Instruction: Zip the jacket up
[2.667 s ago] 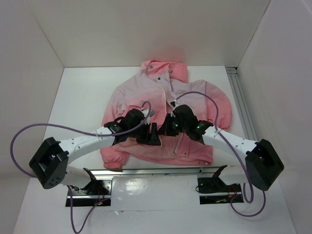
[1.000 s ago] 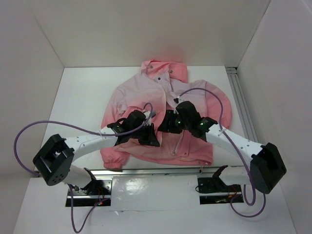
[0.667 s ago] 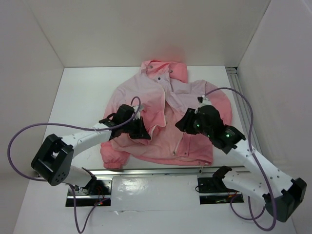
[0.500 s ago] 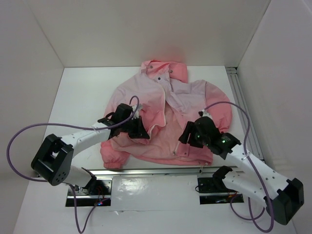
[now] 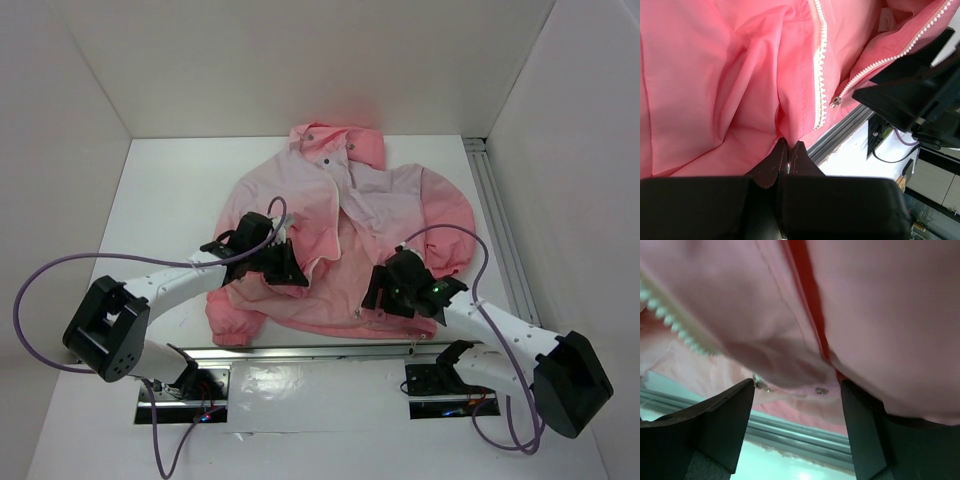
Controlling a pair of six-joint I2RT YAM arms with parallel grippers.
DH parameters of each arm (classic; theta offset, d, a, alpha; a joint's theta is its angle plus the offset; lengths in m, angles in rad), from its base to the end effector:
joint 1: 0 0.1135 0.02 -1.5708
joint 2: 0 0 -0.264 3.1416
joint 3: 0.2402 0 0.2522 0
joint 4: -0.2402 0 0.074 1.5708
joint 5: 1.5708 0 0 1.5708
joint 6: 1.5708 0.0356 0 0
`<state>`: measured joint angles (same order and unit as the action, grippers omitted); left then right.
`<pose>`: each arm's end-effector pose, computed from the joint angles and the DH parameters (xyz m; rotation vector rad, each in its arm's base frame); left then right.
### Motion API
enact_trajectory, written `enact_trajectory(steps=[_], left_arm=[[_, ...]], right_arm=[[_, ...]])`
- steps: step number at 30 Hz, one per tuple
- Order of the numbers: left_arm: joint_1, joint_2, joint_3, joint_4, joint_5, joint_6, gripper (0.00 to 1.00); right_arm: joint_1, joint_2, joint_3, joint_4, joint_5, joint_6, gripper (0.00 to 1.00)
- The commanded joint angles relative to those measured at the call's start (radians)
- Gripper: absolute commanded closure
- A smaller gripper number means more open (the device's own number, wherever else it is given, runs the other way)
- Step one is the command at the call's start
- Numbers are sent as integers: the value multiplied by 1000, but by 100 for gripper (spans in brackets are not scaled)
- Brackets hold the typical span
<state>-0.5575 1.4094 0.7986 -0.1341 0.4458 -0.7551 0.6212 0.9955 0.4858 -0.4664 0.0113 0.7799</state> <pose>0.2385 -0.1668 0.2108 0.0005 2.5276 -1.1241 0.1473 0.1049 0.1771 0.2133 2.6253 0.5089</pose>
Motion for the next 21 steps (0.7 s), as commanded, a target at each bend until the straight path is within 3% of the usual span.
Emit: enact_trajectory(steps=[1,7,11,12,15,21], left_arm=[[4,-12,47,10,22,34,100],[4,-12,47,10,31,34,100],[4,-12,47,10,31,34,100],[4,-12,37,10,31,34,100],[4,-3,37,10,31,34,100],[4,-3,37,19,31,34,100]], right_arm=[[-6,49,-4,118,22,-31,24],[-6,81,-41,210,9,-50,32],[-6,91,-73,242,-11,-41,56],[-6,68,-73,242,-22,-31,67],[-6,26,-73,220,-22,-22,78],[-6,-61,10,89,1,-33,79]])
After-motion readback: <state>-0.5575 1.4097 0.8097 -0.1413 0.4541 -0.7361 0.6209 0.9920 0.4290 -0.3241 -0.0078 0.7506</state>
